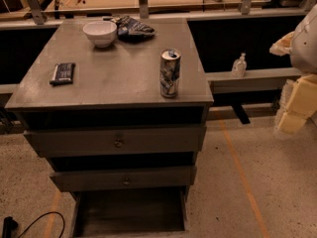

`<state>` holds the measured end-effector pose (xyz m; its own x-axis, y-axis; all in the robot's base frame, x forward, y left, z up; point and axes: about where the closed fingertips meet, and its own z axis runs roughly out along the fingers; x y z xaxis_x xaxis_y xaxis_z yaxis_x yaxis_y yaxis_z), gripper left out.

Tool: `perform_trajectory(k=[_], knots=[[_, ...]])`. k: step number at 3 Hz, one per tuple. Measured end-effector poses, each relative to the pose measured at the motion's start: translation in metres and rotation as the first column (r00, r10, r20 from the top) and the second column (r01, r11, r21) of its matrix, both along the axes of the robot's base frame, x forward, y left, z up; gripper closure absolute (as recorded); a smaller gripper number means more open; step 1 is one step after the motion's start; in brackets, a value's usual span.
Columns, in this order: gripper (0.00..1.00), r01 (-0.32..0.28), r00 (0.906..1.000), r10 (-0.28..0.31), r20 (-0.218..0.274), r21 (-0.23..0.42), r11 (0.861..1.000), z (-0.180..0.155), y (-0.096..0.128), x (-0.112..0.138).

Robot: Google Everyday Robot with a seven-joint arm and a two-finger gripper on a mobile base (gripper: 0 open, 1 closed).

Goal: Place rxbar blueberry into bottom drawer

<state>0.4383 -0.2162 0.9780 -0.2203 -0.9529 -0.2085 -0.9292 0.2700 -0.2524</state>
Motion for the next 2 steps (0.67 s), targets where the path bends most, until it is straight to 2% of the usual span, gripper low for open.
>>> perform_trajectory(k=[1,2], knots=[[0.00,-0.001,1.0000,0.001,0.000,0.000,1.000,0.000,0.000,0.000],[0.00,-0.124,0.9921,0.125,0.012,-0.031,0.992,0.011,0.031,0.014]])
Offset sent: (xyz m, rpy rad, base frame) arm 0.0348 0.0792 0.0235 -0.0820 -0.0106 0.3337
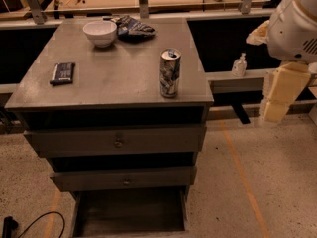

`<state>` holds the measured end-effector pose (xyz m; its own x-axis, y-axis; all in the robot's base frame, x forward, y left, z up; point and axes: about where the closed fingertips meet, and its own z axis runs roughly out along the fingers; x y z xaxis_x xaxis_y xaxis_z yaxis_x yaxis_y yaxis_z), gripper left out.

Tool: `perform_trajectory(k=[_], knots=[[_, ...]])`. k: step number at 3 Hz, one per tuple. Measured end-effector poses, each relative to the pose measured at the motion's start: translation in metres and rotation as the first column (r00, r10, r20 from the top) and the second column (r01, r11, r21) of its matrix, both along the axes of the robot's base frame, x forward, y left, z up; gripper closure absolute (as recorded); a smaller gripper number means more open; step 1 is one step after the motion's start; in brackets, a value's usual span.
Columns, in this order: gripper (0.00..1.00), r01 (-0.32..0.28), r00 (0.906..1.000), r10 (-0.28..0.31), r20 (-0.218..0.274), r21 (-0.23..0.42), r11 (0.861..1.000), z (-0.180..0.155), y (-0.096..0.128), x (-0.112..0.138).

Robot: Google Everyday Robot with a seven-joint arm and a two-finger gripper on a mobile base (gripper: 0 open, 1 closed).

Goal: Place rxbar blueberry into bottom drawer

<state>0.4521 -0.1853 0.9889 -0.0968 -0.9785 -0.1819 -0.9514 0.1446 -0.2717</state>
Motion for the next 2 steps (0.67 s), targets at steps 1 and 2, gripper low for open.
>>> perform_trajectory(k=[1,2], knots=[[0.00,-0.204,0.9785,0.206,0.016,-0.064,0.977,0.014,0.058,0.030],[0.00,-0.377,0.9254,0.379,0.008,-0.081,0.923,0.020,0.121,0.067]])
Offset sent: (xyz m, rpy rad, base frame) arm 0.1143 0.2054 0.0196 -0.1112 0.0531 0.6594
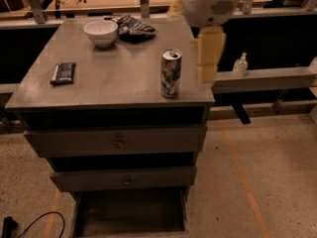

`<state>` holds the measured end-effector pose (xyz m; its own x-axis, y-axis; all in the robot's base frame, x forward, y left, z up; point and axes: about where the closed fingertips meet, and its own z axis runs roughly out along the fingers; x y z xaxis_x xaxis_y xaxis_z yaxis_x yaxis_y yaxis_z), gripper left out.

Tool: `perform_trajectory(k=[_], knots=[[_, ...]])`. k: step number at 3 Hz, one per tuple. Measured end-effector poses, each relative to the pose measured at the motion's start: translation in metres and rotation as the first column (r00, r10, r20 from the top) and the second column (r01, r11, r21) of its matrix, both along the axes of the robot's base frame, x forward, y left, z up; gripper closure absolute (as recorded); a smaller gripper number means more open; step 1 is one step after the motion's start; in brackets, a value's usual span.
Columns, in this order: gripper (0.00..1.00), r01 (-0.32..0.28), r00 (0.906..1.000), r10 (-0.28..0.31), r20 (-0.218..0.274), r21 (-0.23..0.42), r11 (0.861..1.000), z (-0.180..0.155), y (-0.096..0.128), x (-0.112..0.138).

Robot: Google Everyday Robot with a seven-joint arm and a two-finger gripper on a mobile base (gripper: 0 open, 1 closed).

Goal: Place rxbar blueberry into bottom drawer

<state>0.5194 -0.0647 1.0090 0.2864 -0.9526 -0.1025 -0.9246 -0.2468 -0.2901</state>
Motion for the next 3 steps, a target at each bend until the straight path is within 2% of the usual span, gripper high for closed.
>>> perform_trajectory(k=[1,2,3], knots=[[0.00,-0.051,0.9982,0.050,0.035,0.031,0.998,0.010,0.031,0.012],[0.00,-0.063,0.9961,0.060,0.065,0.046,0.997,0.013,0.039,0.020],[0.00,-0.099,0.9893,0.093,0.113,0.053,0.994,0.021,0.049,0.031]])
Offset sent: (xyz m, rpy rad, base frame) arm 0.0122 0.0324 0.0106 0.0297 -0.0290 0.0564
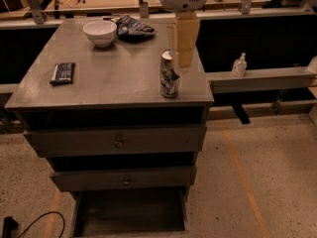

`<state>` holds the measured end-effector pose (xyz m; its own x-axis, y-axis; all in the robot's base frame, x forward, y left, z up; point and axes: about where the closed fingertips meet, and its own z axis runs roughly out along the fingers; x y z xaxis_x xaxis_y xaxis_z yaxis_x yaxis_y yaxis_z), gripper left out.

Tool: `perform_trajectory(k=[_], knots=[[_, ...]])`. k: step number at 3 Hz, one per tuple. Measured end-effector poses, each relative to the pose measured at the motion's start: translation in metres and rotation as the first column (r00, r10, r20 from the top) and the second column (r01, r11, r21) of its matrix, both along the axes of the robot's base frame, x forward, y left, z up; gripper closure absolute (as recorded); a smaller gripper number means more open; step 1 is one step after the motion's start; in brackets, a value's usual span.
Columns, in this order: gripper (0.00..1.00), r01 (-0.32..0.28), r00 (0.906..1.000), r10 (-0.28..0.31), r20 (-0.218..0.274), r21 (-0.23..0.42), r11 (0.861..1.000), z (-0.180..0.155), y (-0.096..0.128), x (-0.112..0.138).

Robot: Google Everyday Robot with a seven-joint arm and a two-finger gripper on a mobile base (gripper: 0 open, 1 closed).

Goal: Place rxbar blueberry into bottom drawer

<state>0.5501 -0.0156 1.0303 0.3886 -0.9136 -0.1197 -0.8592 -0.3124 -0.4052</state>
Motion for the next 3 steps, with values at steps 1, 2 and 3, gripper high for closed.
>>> perform_trajectory(k=[1,2,3], knots=[[0.00,-0.107,0.9943,0.106,-0.009,-0.079,0.991,-0.017,0.017,0.044],[0.00,-0.302,0.9532,0.302,-0.018,-0.110,0.947,-0.056,0.088,0.111],[0.00,-0.451,0.8925,0.449,-0.040,-0.121,0.884,-0.101,0.141,0.156]])
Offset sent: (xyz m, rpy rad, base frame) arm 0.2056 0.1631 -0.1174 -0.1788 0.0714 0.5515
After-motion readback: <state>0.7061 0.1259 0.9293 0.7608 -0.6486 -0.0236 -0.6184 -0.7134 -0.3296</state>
